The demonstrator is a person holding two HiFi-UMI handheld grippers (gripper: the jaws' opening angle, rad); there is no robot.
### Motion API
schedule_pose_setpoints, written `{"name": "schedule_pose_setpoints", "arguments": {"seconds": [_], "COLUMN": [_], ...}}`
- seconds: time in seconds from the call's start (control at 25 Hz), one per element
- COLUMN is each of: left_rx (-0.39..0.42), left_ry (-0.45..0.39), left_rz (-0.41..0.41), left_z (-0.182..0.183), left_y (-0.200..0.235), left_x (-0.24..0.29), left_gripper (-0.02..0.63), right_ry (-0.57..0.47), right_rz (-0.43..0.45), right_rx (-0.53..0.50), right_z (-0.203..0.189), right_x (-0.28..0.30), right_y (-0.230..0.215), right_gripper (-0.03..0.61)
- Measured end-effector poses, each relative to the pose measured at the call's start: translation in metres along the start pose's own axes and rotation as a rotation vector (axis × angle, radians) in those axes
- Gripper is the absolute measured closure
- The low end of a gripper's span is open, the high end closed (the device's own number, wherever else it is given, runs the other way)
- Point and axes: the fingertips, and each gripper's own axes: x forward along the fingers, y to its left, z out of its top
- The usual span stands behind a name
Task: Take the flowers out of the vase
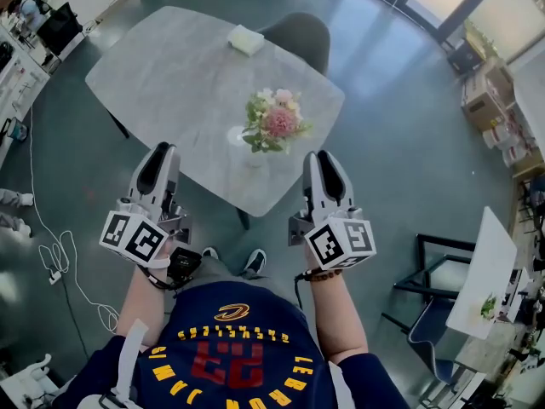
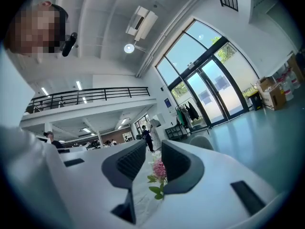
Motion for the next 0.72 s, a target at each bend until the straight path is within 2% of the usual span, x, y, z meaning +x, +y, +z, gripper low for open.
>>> {"name": "schedule_pose_setpoints", "arguments": {"seconds": [0.2, 0.4, 0.52, 0.72], "left_rx": [0.001, 0.073, 0.1, 0.131], "left_ry": [0.089, 0.268, 0.384, 0.516], "left_rz": [-0.074, -0.232, -0.318, -0.383], "left_z": [-0.02, -0.069, -0.105, -0.153], "left_y": [0.021, 0.014, 0.012, 0.014], "left_x": [0.034, 0.087, 0.104, 0.121], "left_gripper": [0.497, 0.41, 0.405, 0.37], "right_ry": [0.019, 0.013, 0.005, 0.017], "right_rz": [-0.06, -0.153, -0.193, -0.262], "right_rx": [0.033, 0.072, 0.083, 0.081], "right_z": [-0.021, -0.028, -0.034, -0.045], "right_x": [0.022, 0.028, 0.027, 0.019], "right_y": [-0.006, -0.029, -0.035, -0.044], "right_gripper": [0.422, 0.354, 0.342, 0.325]}}
